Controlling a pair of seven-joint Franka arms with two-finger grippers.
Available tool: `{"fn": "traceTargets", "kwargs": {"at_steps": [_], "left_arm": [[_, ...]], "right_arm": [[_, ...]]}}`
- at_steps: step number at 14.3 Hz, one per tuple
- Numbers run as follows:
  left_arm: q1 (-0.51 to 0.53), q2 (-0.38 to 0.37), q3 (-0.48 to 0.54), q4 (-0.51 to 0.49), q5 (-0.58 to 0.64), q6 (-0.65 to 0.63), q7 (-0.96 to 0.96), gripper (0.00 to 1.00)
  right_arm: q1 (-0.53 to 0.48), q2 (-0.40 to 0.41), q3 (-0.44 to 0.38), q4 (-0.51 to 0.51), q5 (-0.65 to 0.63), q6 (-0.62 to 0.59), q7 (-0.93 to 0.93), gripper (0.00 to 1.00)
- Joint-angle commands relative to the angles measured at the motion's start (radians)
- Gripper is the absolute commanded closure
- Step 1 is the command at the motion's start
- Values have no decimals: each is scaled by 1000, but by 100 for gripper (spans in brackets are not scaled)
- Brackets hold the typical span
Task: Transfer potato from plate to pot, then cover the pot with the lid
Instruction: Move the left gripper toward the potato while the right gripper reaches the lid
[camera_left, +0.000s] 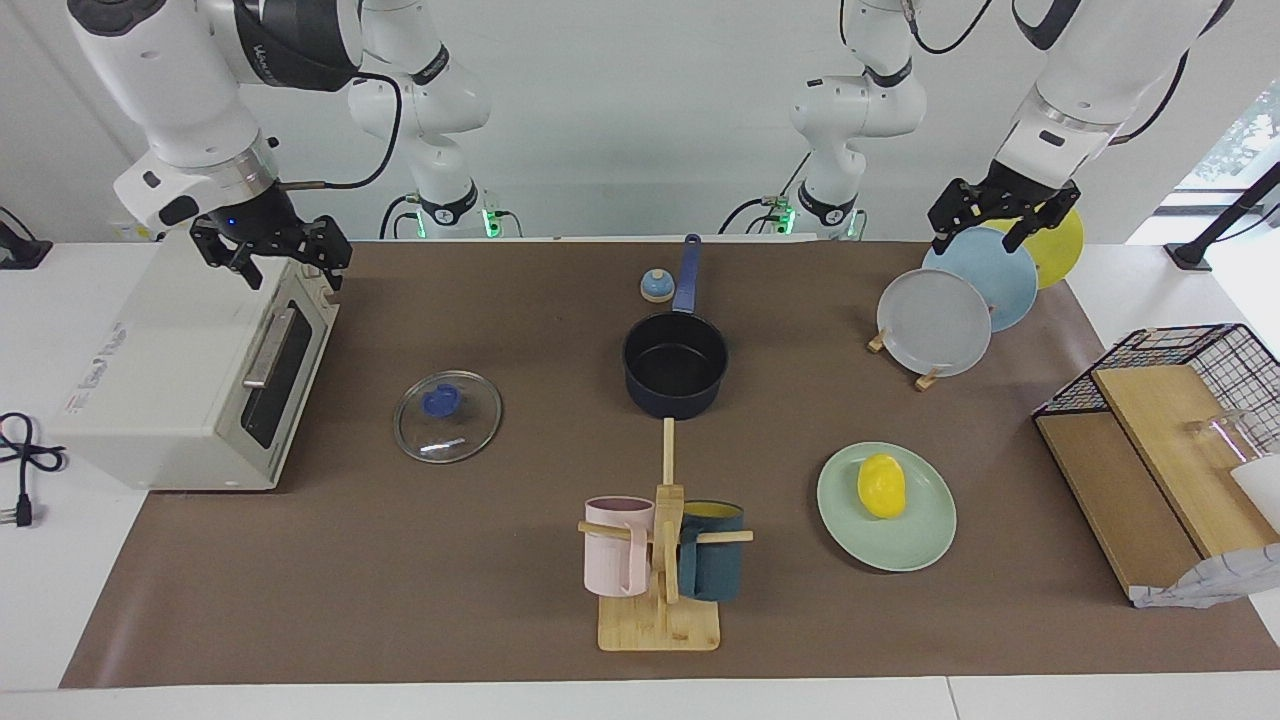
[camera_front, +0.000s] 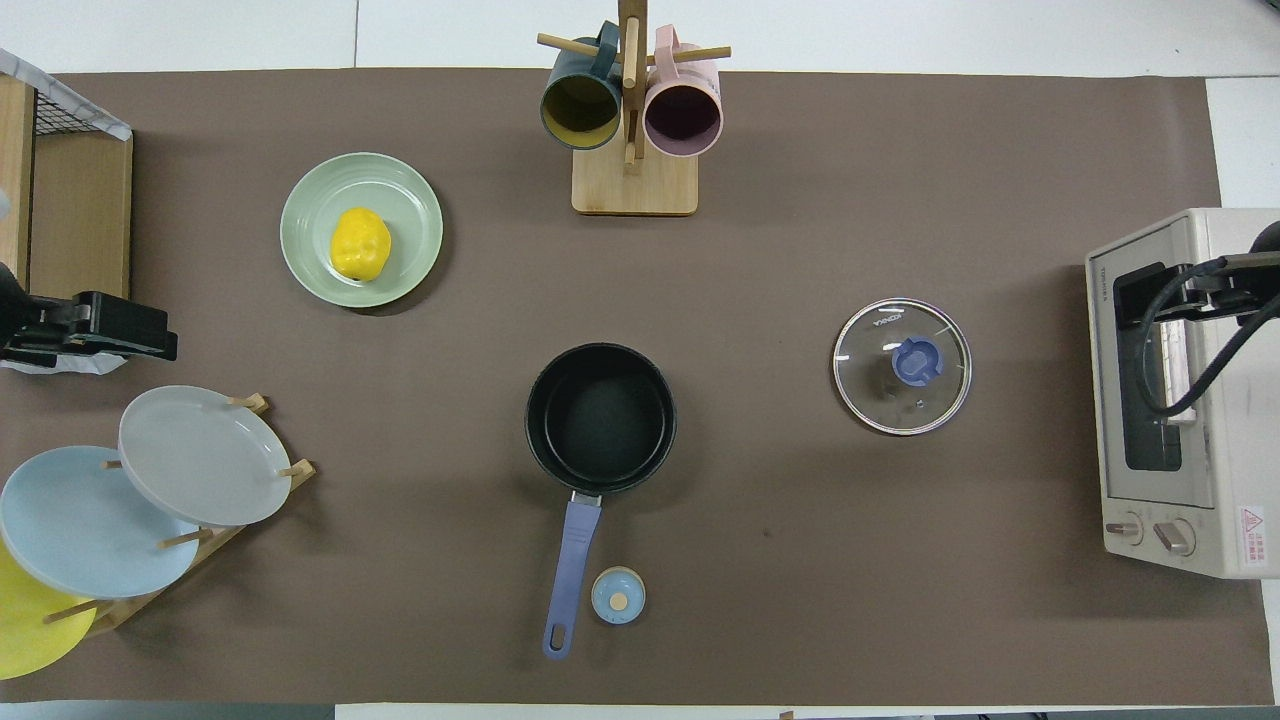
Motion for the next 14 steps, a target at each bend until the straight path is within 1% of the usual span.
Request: {"fn": "traceTargets", "kwargs": {"at_steps": [1, 3, 5, 6, 7, 9, 10, 11, 12, 14], "left_arm": [[-7, -12, 4, -4, 6, 1, -6, 0], [-6, -12, 4, -4, 6, 3, -6, 0], [-7, -12, 6, -5, 6, 3, -6, 0], [-7, -12, 4, -7, 8, 7, -10, 0], [-7, -14, 4, -10, 8, 18, -14, 0], [-6, -12, 4, -16, 6, 55, -8, 0], [-7, 5, 4, -11, 8, 79, -8, 0], [-17, 50, 4, -1, 6, 114, -10, 0], [-20, 119, 0, 41, 3, 145, -10, 0], [-21, 288, -7, 123, -3, 176, -8, 0]], "right_arm": [[-15, -10, 13, -8, 21, 3, 4, 0], [-14, -10, 14, -8, 21, 0, 4, 0], [12, -13, 13, -11, 21, 1, 4, 0], [14, -22, 14, -38, 21, 4, -2, 0], [15, -44, 16, -84, 21, 47, -4, 0], [28, -71, 19, -179, 29, 192, -20, 0], [31, -64, 17, -204, 70, 249, -43, 0], [48, -35, 19, -212, 95, 288, -41, 0], [89, 20, 19, -210, 98, 322, -31, 0], [114, 100, 19, -241, 98, 447, -27, 0]]}}
